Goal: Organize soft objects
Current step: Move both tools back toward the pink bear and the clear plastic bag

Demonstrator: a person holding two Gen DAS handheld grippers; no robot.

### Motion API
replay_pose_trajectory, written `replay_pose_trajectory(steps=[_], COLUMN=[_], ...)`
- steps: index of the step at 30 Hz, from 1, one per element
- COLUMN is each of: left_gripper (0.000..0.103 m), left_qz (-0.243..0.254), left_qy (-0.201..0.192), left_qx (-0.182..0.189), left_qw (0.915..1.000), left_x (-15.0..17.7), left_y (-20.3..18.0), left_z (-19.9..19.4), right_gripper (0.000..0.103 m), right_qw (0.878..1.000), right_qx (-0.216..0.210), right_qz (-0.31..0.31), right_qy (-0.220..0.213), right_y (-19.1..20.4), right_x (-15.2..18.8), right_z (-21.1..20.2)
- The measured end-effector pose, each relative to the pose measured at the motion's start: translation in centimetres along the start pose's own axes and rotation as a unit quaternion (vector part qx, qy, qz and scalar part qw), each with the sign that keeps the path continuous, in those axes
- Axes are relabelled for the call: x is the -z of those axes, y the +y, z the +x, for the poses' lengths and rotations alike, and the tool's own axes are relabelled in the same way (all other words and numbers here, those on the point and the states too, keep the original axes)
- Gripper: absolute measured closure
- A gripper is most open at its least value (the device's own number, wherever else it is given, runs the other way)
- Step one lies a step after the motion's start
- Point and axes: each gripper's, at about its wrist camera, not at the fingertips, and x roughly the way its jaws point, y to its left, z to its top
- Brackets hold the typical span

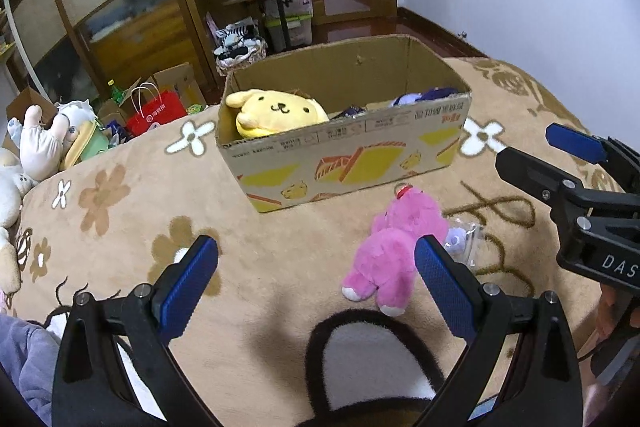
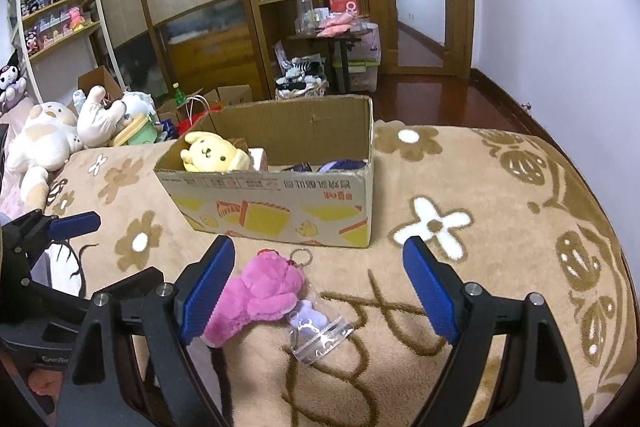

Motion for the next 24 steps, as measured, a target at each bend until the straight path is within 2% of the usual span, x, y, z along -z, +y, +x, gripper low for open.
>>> replay_pose_trajectory(steps=[11,24], left_gripper=[0.005,0.005], left_qz=[0.023,-0.004], left_qy=[0.030,0.045], left_qx=[0.023,0.059], left_qw=[0.9990,0.9972], left_x=[0.3,0.3], left_y=[-1.7,-2.0], left_z=[2.3,4.5], right_gripper=[0.013,0.013], right_qw=[1.000,0.998], right_qx=[0.010,0.021], right_qz=[0.005,0.017], right_qy=[0.028,0.058], right_y=[-0.6,-1.2], right_x=[0.4,1.0], right_z=[2.6,5.1])
